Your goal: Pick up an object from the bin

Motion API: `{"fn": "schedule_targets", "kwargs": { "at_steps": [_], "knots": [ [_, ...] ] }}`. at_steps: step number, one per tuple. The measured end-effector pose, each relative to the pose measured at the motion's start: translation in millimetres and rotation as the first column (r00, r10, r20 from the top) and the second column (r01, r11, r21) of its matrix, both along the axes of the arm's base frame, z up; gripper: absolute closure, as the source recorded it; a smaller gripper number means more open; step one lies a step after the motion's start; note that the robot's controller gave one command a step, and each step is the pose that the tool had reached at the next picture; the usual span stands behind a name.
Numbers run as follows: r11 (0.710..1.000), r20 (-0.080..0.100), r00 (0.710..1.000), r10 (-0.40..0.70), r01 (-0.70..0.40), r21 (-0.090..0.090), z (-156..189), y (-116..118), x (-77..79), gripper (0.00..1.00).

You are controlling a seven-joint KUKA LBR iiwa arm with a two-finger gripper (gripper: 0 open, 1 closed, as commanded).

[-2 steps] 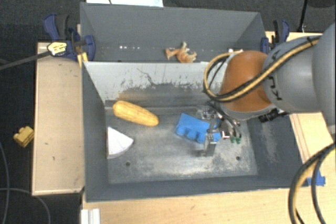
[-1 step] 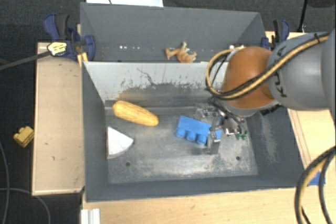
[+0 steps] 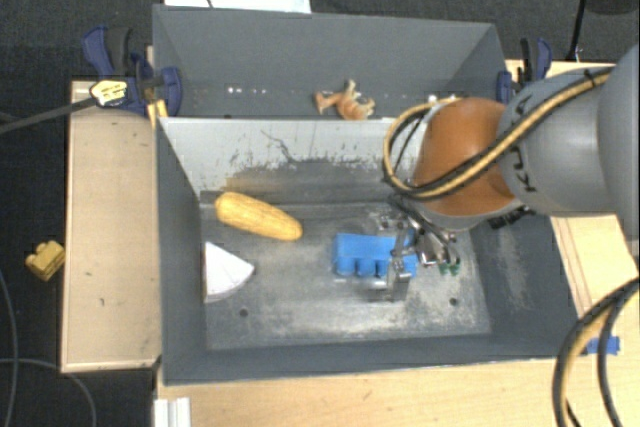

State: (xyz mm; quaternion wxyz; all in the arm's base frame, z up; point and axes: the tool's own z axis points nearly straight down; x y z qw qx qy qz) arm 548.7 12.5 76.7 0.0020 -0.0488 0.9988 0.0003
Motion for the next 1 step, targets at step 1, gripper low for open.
{"fn": "schedule_targets", "kwargs": {
  "at_steps": [1],
  "knots": [
    [0.998,-0.005,0.998,-0.062,0.062,0.001,-5.2,0.5,-3.7,0.0]
  ]
}}
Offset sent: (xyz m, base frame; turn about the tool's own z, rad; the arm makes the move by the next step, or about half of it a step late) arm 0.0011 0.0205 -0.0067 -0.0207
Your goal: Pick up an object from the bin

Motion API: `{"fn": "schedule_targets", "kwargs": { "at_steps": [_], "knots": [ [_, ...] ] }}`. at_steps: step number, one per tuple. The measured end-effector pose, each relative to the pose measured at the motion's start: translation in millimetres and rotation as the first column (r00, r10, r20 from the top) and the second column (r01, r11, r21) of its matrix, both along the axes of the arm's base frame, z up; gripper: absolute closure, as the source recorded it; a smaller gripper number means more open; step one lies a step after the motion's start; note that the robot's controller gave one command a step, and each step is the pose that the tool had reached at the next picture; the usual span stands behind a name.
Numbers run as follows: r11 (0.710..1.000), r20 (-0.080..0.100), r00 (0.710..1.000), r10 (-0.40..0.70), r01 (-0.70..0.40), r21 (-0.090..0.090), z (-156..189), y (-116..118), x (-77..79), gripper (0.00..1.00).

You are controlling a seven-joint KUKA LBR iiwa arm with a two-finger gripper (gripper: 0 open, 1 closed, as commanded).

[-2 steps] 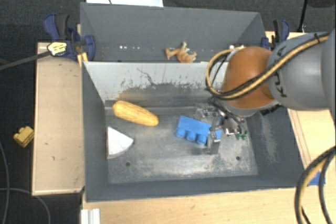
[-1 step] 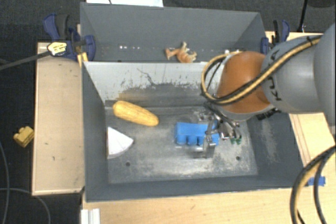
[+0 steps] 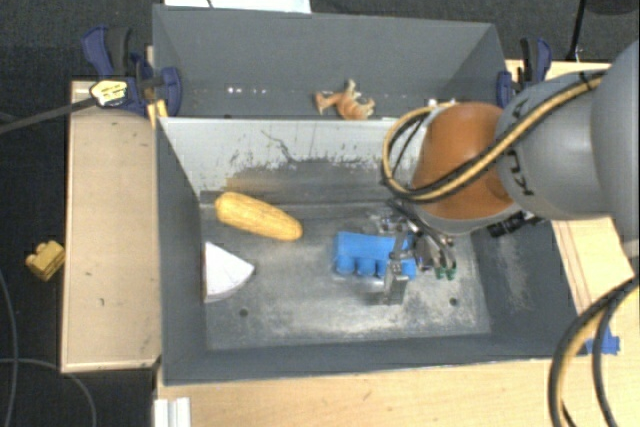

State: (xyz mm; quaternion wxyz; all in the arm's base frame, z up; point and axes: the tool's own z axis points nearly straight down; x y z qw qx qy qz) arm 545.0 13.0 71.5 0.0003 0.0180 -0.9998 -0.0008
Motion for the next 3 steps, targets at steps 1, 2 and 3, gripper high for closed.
{"fn": "schedule_targets", "kwargs": {
  "at_steps": [1,2,3],
  "knots": [
    [0.998,0.005,0.998,0.063,-0.063,-0.002,-1,14,4.3,0.0],
    [0.993,0.006,0.993,0.118,-0.118,-0.001,-1,17,12.4,0.0],
    [0.992,0.007,0.992,0.129,-0.129,-0.002,-1,9,17.3,0.0]
  ]
}}
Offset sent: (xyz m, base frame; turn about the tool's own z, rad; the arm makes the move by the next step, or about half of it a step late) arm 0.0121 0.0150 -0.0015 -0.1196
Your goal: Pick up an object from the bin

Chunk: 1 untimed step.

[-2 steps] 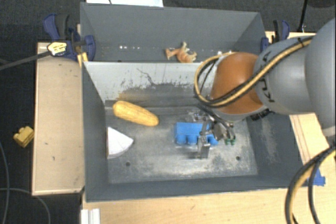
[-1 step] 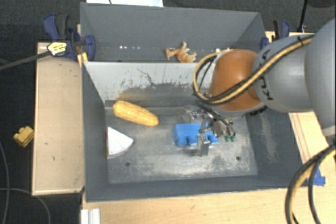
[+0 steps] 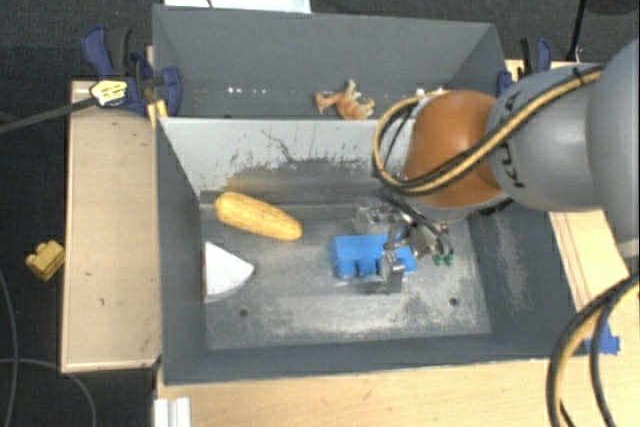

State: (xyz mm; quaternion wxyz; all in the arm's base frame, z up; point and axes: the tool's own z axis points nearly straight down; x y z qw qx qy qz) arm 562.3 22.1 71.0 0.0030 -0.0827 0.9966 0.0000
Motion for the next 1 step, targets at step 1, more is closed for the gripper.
{"fn": "schedule_targets", "kwargs": {
  "at_steps": [1],
  "knots": [
    [0.988,-0.003,0.988,-0.152,0.152,0.0,-0.5,-9.5,-6.0,1.0]
  ]
}}
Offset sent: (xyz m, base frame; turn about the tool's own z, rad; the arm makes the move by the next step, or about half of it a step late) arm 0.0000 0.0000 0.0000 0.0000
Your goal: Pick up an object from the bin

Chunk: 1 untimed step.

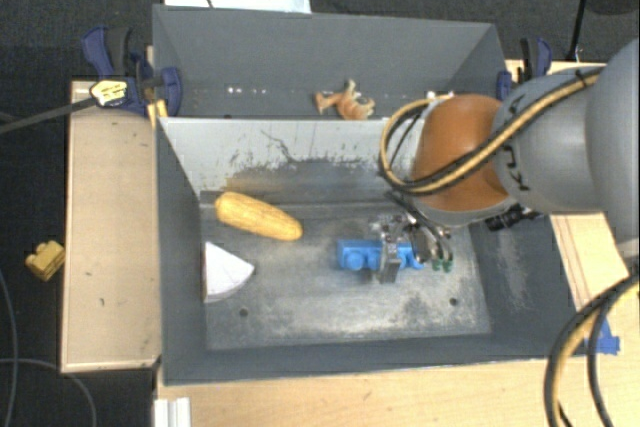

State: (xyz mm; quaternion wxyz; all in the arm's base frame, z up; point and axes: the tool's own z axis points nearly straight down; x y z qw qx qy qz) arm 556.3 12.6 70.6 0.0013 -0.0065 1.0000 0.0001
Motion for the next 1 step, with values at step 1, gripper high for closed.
{"fn": "schedule_targets", "kwargs": {
  "at_steps": [1],
  "knots": [
    [1.0,0.0,1.0,0.0,0.0,0.0,0.0,0.0,0.0,1.0]
  ]
}}
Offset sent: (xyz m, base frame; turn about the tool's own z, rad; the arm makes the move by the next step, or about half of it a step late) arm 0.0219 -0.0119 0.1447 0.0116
